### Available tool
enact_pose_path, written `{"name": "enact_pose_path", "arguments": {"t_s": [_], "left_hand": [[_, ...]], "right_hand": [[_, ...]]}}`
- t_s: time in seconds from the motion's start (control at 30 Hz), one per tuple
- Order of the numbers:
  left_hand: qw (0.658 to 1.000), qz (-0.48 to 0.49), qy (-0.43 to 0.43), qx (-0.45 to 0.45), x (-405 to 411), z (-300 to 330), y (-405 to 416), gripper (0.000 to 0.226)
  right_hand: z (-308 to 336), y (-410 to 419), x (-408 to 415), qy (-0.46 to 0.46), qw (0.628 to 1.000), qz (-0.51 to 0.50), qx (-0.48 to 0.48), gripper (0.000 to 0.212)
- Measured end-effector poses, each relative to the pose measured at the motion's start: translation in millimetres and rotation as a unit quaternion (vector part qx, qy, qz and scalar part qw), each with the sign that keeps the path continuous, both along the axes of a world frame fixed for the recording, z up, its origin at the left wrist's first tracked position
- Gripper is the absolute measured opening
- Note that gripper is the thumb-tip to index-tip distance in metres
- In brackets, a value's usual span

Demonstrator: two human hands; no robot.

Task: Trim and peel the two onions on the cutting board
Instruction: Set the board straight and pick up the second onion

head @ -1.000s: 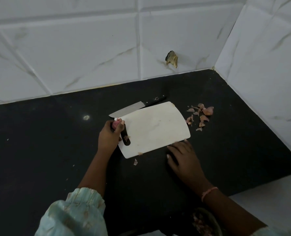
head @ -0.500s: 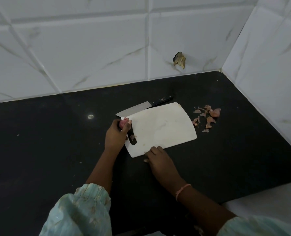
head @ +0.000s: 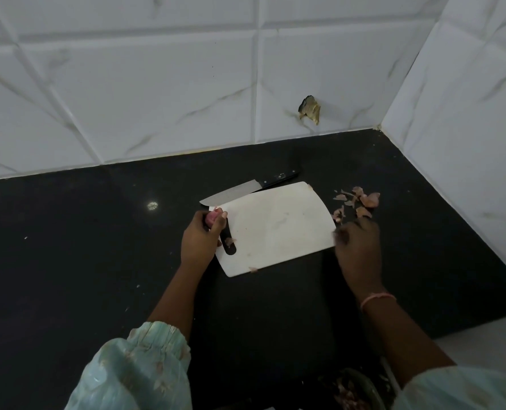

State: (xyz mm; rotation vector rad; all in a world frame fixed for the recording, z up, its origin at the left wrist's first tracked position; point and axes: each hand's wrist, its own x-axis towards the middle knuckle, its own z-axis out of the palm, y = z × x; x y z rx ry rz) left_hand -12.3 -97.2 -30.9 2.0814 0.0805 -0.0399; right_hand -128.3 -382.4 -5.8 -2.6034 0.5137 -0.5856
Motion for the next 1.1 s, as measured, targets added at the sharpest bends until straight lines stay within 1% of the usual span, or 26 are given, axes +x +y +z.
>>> {"name": "enact_pose_path", "arguments": {"t_s": [0.07, 0.1, 0.17, 0.23, 0.27, 0.37, 0.4, 0.43, 0.5, 0.63, 0.7, 0.77, 0.8, 0.83, 0.87, 0.93, 0.97, 1.03, 1.1], "left_hand": [[1.0, 0.0, -0.001, 0.0, 0.3, -0.5, 0.1, 0.029], [1.0, 0.0, -0.002, 0.001, 0.2, -0.4, 0.0, 0.029], [1.0, 0.003, -0.004, 0.0, 0.1, -0.3, 0.0, 0.03], [1.0, 0.006, -0.003, -0.005, -0.1, -0.8, -0.1, 0.031], [1.0, 0.006, -0.003, -0.006, 0.0, -1.1, -0.2, 0.032], [1.0, 0.005, -0.007, 0.003, -0.3, -1.5, -0.3, 0.032], [1.0, 0.004, -0.008, 0.005, -0.5, -1.3, -0.4, 0.032], [1.0, 0.004, -0.008, 0.007, -0.7, -1.2, -0.2, 0.031], [1.0, 0.002, -0.009, 0.008, -0.2, -1.0, 0.3, 0.032], [1.0, 0.0, -0.009, 0.005, 1.2, -1.5, 1.0, 0.034], [1.0, 0.002, -0.007, 0.0, 0.6, -0.5, 0.8, 0.033], [1.0, 0.007, 0.0, -0.019, -1.1, 0.6, 1.3, 0.031], [0.999, 0.009, 0.004, -0.035, -2.0, 1.8, 2.4, 0.031], [0.998, 0.011, 0.008, -0.055, -3.7, 2.4, 3.5, 0.03], [0.997, 0.014, 0.009, -0.077, -5.4, 3.3, 4.7, 0.029], [0.993, 0.017, 0.008, -0.113, -8.3, 4.9, 6.9, 0.025], [0.993, 0.019, 0.009, -0.12, -8.9, 5.4, 7.6, 0.023], [0.992, 0.018, 0.013, -0.128, -9.4, 6.0, 7.5, 0.018], [0.991, 0.017, 0.011, -0.133, -8.7, 5.3, 8.2, 0.016]], "right_hand": [[-1.2, 33.3, 6.6, -0.004, 0.996, 0.071, 0.058, 0.011], [-1.8, 51.5, 7.4, 0.003, 0.989, 0.129, 0.076, 0.017], [-3.8, 84.7, 8.1, 0.033, 0.963, 0.257, 0.077, 0.032], [-10.5, 105.2, 10.1, 0.064, 0.942, 0.324, 0.054, 0.04], [-15.1, 109.6, 11.1, 0.066, 0.939, 0.335, 0.035, 0.037], [-27.7, 109.0, 12.2, 0.04, 0.928, 0.366, -0.051, 0.009], [-30.3, 105.1, 12.0, 0.033, 0.926, 0.369, -0.069, 0.003], [-31.3, 100.4, 11.4, 0.03, 0.928, 0.365, -0.071, 0.003], [-27.9, 84.5, 10.2, 0.026, 0.947, 0.319, -0.038, 0.007], [-20.7, 22.6, 5.5, -0.022, 0.99, 0.14, 0.028, 0.011], [-17.1, -9.3, 4.8, -0.023, 0.999, 0.038, 0.013, 0.015], [-11.5, -27.3, 10.4, 0.006, 0.998, -0.062, -0.024, 0.027], [-8.1, -28.3, 15.7, 0.012, 0.995, -0.097, -0.031, 0.031], [-4.8, -23.9, 21.0, 0.006, 0.994, -0.107, -0.028, 0.032], [-2.6, -13.8, 26.9, -0.01, 0.996, -0.084, -0.024, 0.029], [-1.3, 20.3, 37.5, -0.028, 0.999, 0.03, -0.004, 0.019], [-1.1, 42.6, 41.9, -0.02, 0.995, 0.097, 0.02, 0.018], [-0.2, 85.6, 49.7, 0.024, 0.973, 0.222, 0.05, 0.024], [-1.8, 119.0, 60.2, 0.073, 0.95, 0.302, 0.031, 0.032]]}}
